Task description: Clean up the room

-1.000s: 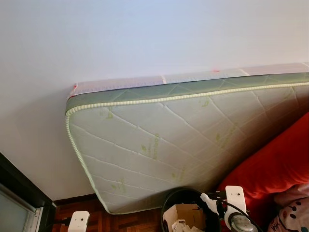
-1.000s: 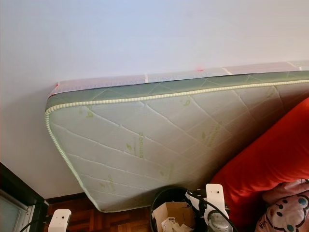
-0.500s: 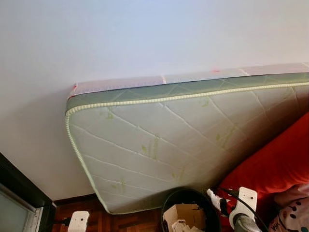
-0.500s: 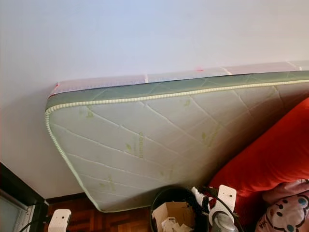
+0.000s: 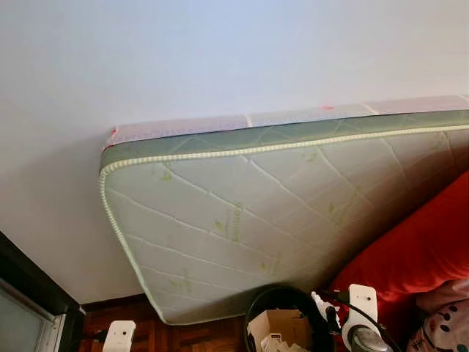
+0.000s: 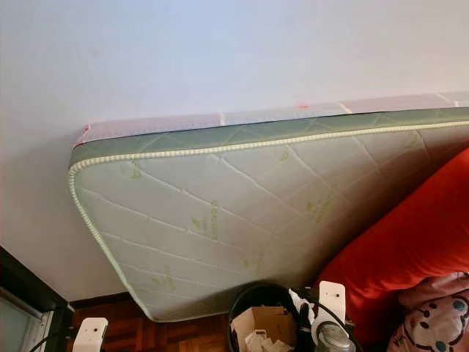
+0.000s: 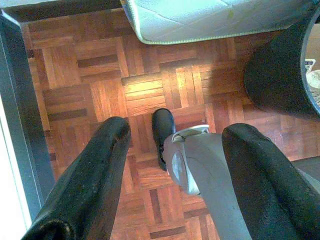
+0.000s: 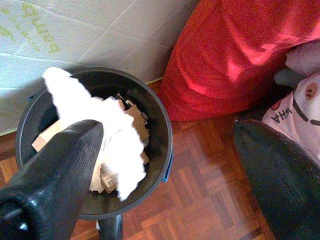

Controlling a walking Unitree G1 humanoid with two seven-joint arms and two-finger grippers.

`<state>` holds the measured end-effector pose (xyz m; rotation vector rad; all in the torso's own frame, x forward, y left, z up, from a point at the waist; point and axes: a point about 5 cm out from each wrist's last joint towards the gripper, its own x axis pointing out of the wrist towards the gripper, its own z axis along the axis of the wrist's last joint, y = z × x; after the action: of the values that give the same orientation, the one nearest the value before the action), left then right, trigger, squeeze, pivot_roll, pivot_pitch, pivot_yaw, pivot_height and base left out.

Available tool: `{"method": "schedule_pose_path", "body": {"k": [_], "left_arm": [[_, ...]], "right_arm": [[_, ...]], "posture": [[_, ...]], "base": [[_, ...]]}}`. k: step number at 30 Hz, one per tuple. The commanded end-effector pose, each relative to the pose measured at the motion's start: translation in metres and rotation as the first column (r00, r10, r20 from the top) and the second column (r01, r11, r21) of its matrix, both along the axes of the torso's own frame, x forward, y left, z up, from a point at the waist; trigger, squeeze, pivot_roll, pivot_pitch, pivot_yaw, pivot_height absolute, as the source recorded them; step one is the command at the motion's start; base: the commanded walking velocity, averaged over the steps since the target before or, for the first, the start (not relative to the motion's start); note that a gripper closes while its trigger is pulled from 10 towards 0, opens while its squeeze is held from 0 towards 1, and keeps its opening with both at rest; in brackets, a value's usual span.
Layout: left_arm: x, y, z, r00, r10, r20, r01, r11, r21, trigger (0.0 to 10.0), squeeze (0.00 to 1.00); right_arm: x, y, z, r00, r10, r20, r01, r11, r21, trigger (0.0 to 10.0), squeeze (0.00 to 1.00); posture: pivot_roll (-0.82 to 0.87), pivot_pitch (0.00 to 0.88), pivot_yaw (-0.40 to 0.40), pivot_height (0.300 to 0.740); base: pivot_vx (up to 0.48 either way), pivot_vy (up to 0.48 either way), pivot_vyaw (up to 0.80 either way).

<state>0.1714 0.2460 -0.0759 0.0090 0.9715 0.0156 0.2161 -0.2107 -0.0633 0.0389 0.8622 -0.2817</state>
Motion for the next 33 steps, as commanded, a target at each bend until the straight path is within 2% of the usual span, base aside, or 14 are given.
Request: {"method": "schedule_pose_path", "body": {"k": [1, 3, 6, 10, 12, 17, 19, 22, 27, 29, 31, 33], "left_arm": [[-0.001, 0.001, 0.000, 1.000, -0.011, -0.017, 0.011, 1.000, 0.003, 10.0, 0.00], [-0.001, 0.002, 0.000, 1.000, -0.012, -0.017, 0.012, 1.000, 0.004, 10.0, 0.00], [-0.001, 0.002, 0.000, 1.000, -0.011, -0.016, 0.011, 1.000, 0.005, 10.0, 0.00], [-0.001, 0.002, 0.000, 1.000, -0.011, -0.016, 0.011, 1.000, 0.006, 10.0, 0.00], [-0.001, 0.002, 0.000, 1.000, -0.013, -0.016, 0.013, 1.000, 0.005, 10.0, 0.00], [-0.001, 0.002, 0.000, 1.000, -0.012, -0.016, 0.012, 1.000, 0.004, 10.0, 0.00], [-0.001, 0.002, 0.000, 1.000, -0.011, -0.016, 0.011, 1.000, 0.003, 10.0, 0.00], [-0.001, 0.002, 0.000, 1.000, -0.010, -0.015, 0.010, 1.000, 0.004, 10.0, 0.00], [0.000, 0.002, 0.000, 1.000, -0.005, -0.012, 0.005, 1.000, 0.003, 10.0, 0.00], [0.000, 0.001, 0.000, 1.000, -0.006, -0.011, 0.006, 1.000, 0.003, 10.0, 0.00], [0.000, 0.001, 0.000, 1.000, -0.005, -0.012, 0.005, 1.000, 0.002, 10.0, 0.00], [0.000, 0.001, 0.000, 1.000, -0.006, -0.012, 0.006, 1.000, 0.002, 10.0, 0.00]], "right_arm": [[-0.001, 0.000, -0.001, 1.000, -0.010, -0.008, 0.010, 1.000, 0.003, 10.0, 0.00], [0.001, -0.002, 0.001, 1.000, -0.028, 0.009, 0.028, 0.999, -0.017, 10.0, 0.00], [0.011, -0.011, 0.011, 0.989, -0.087, 0.116, 0.092, 0.995, -0.042, 10.0, 0.00], [0.014, -0.013, 0.014, 0.987, -0.093, 0.132, 0.100, 0.994, -0.048, 10.0, 0.00], [0.008, -0.013, 0.009, 0.996, -0.070, 0.055, 0.074, 0.995, -0.073, 10.0, 0.00], [-0.008, -0.009, -0.003, 0.997, -0.045, -0.068, 0.039, 0.996, -0.086, 10.0, 0.00], [-0.010, -0.009, -0.004, 0.996, -0.052, -0.074, 0.045, 0.995, -0.086, 10.0, 0.00], [-0.006, -0.011, -0.001, 0.996, -0.083, -0.019, 0.082, 0.994, -0.077, 10.0, 0.00], [0.023, -0.012, 0.020, 0.981, -0.099, 0.167, 0.108, 0.993, -0.043, 10.0, 0.00], [0.023, -0.011, 0.020, 0.984, -0.093, 0.149, 0.100, 0.994, -0.044, 10.0, 0.00], [0.012, -0.010, 0.010, 0.999, -0.036, 0.005, 0.036, 0.993, -0.115, 10.0, 0.00], [0.002, -0.010, 0.003, 0.997, -0.054, -0.056, 0.047, 0.992, -0.121, 10.0, 0.00]], "posture": [[0.02, 0.000, -0.061, 0.740], [0.02, 0.000, -0.060, 0.740], [0.02, 0.000, -0.060, 0.740], [0.02, 0.000, -0.059, 0.740], [0.02, 0.000, -0.060, 0.740], [0.02, 0.000, -0.061, 0.740], [0.02, 0.000, -0.061, 0.740], [0.02, 0.000, -0.061, 0.740], [0.02, 0.000, -0.062, 0.740], [0.02, 0.000, -0.062, 0.740], [0.02, 0.000, -0.062, 0.740], [0.02, 0.000, -0.062, 0.740]], "base": [[0.000, 0.000, 0.00], [0.000, 0.000, 0.00], [0.000, 0.000, 0.00], [0.000, 0.000, 0.00], [0.000, 0.000, 0.00], [0.000, 0.000, 0.00], [0.000, 0.000, 0.00], [0.000, 0.000, 0.00], [0.000, 0.000, 0.00], [0.000, 0.000, 0.00], [0.000, 0.000, 0.00], [0.000, 0.000, 0.00]]}}
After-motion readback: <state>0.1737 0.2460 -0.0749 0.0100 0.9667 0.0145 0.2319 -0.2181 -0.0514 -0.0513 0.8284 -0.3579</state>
